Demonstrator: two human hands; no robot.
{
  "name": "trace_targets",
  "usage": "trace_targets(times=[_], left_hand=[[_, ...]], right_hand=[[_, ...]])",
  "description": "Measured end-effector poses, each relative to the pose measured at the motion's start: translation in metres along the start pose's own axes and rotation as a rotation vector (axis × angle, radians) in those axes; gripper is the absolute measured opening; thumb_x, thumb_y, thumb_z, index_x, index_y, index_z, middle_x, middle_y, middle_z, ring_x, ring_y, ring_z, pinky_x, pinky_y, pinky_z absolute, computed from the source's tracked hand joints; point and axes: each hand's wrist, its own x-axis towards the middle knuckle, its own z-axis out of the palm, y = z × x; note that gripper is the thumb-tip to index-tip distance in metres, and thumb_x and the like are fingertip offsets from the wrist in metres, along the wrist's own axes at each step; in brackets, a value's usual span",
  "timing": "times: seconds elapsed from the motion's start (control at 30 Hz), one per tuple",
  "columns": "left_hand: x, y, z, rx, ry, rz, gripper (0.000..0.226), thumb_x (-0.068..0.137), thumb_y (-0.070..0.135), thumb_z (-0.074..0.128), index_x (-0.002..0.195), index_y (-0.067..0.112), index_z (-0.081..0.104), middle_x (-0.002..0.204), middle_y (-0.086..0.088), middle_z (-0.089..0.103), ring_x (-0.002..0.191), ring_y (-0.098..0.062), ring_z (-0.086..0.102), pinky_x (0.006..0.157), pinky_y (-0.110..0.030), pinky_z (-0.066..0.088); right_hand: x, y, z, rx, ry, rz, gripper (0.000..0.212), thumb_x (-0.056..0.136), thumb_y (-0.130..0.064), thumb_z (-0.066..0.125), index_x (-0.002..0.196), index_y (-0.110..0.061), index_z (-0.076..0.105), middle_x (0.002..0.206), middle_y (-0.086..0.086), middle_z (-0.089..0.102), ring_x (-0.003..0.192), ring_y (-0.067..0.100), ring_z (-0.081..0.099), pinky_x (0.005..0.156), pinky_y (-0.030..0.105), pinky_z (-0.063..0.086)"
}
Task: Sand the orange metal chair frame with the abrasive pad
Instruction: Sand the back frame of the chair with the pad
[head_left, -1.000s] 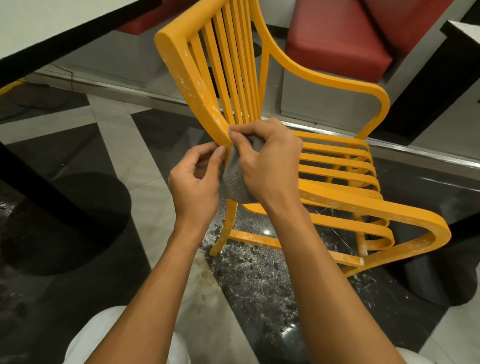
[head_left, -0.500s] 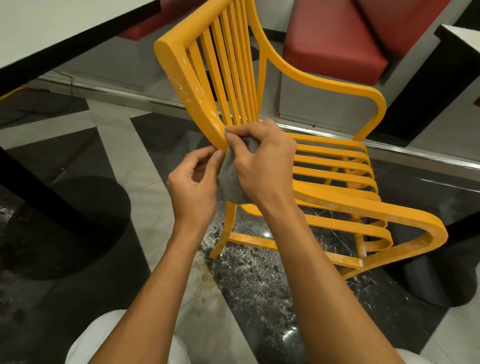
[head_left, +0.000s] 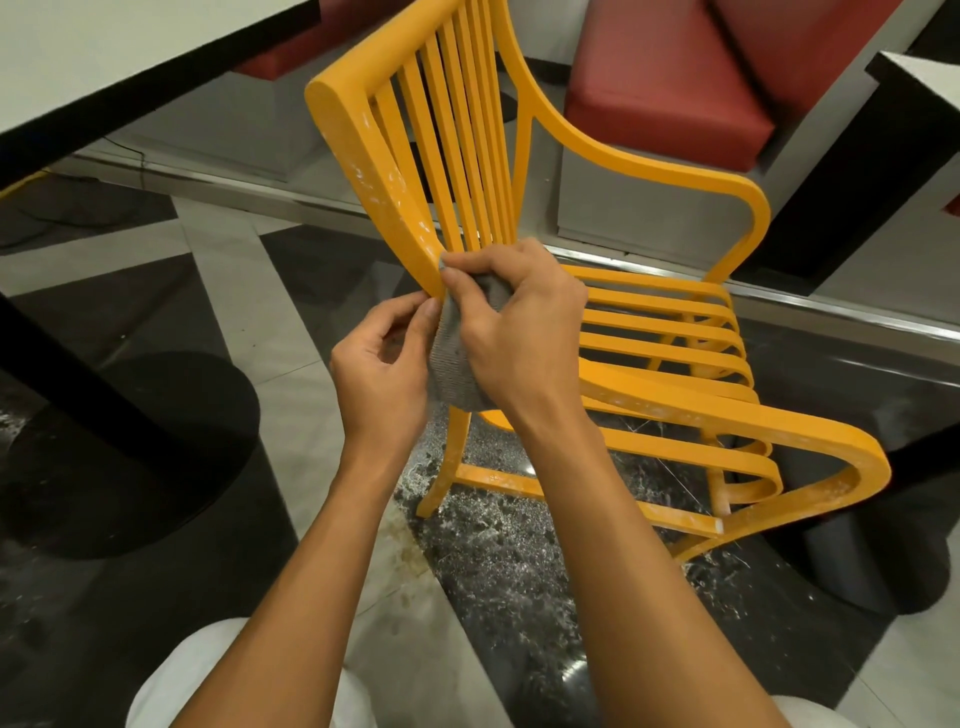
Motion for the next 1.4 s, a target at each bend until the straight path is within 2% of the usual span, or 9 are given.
trace_targets(times=[0.17, 0.27, 0.37, 0.5, 0.73, 0.97, 1.17, 1.3, 1.4], left_hand=[[0.001, -0.004, -0.001, 0.017, 0.003, -0.004, 0.017, 0.104, 0.015, 0.067, 0.115, 0.007, 0.077, 0.104, -0.004, 0.079, 0.096, -0.019, 0.077, 0.081, -0.027, 0.062], [0.001, -0.005, -0.001, 0.011, 0.000, -0.014, 0.016, 0.104, 0.017, 0.067, 0.114, 0.009, 0.077, 0.103, -0.004, 0.079, 0.096, -0.021, 0.077, 0.082, -0.032, 0.063], [0.000, -0.001, -0.001, -0.013, 0.000, -0.017, 0.013, 0.104, 0.015, 0.068, 0.112, 0.014, 0.077, 0.101, 0.001, 0.078, 0.096, -0.015, 0.076, 0.082, -0.025, 0.060], [0.000, 0.000, 0.000, -0.021, -0.009, -0.014, 0.012, 0.104, 0.012, 0.067, 0.112, 0.015, 0.076, 0.100, 0.003, 0.078, 0.096, -0.013, 0.076, 0.082, -0.022, 0.059], [0.000, -0.004, 0.000, 0.018, 0.002, -0.034, 0.013, 0.104, 0.019, 0.068, 0.114, 0.018, 0.077, 0.103, 0.001, 0.080, 0.098, -0.022, 0.077, 0.083, -0.036, 0.065], [0.002, 0.012, -0.001, -0.056, 0.032, -0.039, 0.016, 0.104, 0.013, 0.066, 0.118, 0.010, 0.074, 0.105, 0.001, 0.078, 0.102, -0.014, 0.075, 0.087, -0.025, 0.060], [0.011, 0.018, -0.003, -0.113, 0.069, -0.058, 0.024, 0.105, 0.018, 0.066, 0.126, 0.008, 0.072, 0.113, -0.006, 0.078, 0.103, -0.024, 0.077, 0.089, -0.039, 0.063], [0.011, 0.023, -0.003, -0.155, 0.068, -0.069, 0.022, 0.104, 0.013, 0.066, 0.124, 0.010, 0.072, 0.113, -0.004, 0.078, 0.107, -0.018, 0.076, 0.090, -0.028, 0.061], [0.012, 0.022, -0.006, -0.160, 0.066, -0.069, 0.022, 0.103, 0.012, 0.067, 0.124, 0.007, 0.072, 0.111, -0.004, 0.079, 0.101, -0.020, 0.077, 0.086, -0.029, 0.062]], right_hand=[[-0.020, 0.025, -0.017, -0.102, -0.001, 0.013, 0.010, 0.091, -0.021, 0.079, 0.101, -0.019, 0.082, 0.090, -0.004, 0.065, 0.084, 0.007, 0.060, 0.074, 0.023, 0.051], [-0.019, 0.023, -0.015, -0.132, 0.009, 0.035, 0.009, 0.091, -0.020, 0.078, 0.099, -0.019, 0.082, 0.091, -0.004, 0.064, 0.083, 0.006, 0.058, 0.073, 0.019, 0.048], [-0.004, 0.005, -0.001, -0.085, 0.017, -0.013, 0.008, 0.091, -0.020, 0.077, 0.097, -0.018, 0.082, 0.091, -0.004, 0.064, 0.084, 0.006, 0.059, 0.073, 0.011, 0.043], [-0.003, 0.005, -0.003, -0.070, -0.001, -0.052, 0.009, 0.092, -0.020, 0.077, 0.099, -0.018, 0.082, 0.090, -0.004, 0.064, 0.082, 0.006, 0.059, 0.071, 0.014, 0.045], [-0.022, 0.025, -0.021, -0.230, -0.009, 0.084, 0.009, 0.093, -0.023, 0.075, 0.100, -0.021, 0.082, 0.093, -0.005, 0.065, 0.085, 0.008, 0.060, 0.075, 0.021, 0.049], [0.006, -0.002, 0.006, 0.016, 0.007, -0.008, 0.009, 0.092, -0.017, 0.077, 0.100, -0.016, 0.081, 0.096, -0.003, 0.069, 0.092, 0.006, 0.065, 0.083, 0.021, 0.053], [0.008, 0.009, 0.001, 0.006, -0.010, 0.038, 0.009, 0.091, -0.018, 0.078, 0.099, -0.020, 0.081, 0.096, -0.006, 0.068, 0.093, 0.006, 0.064, 0.088, 0.032, 0.056], [0.009, -0.006, 0.011, 0.051, 0.037, -0.017, 0.008, 0.091, -0.016, 0.077, 0.099, -0.018, 0.080, 0.095, -0.003, 0.068, 0.092, 0.007, 0.065, 0.085, 0.027, 0.055], [-0.002, 0.000, 0.004, 0.049, 0.008, -0.031, 0.009, 0.091, -0.016, 0.078, 0.100, -0.017, 0.080, 0.094, -0.003, 0.069, 0.091, 0.005, 0.065, 0.083, 0.024, 0.054]])
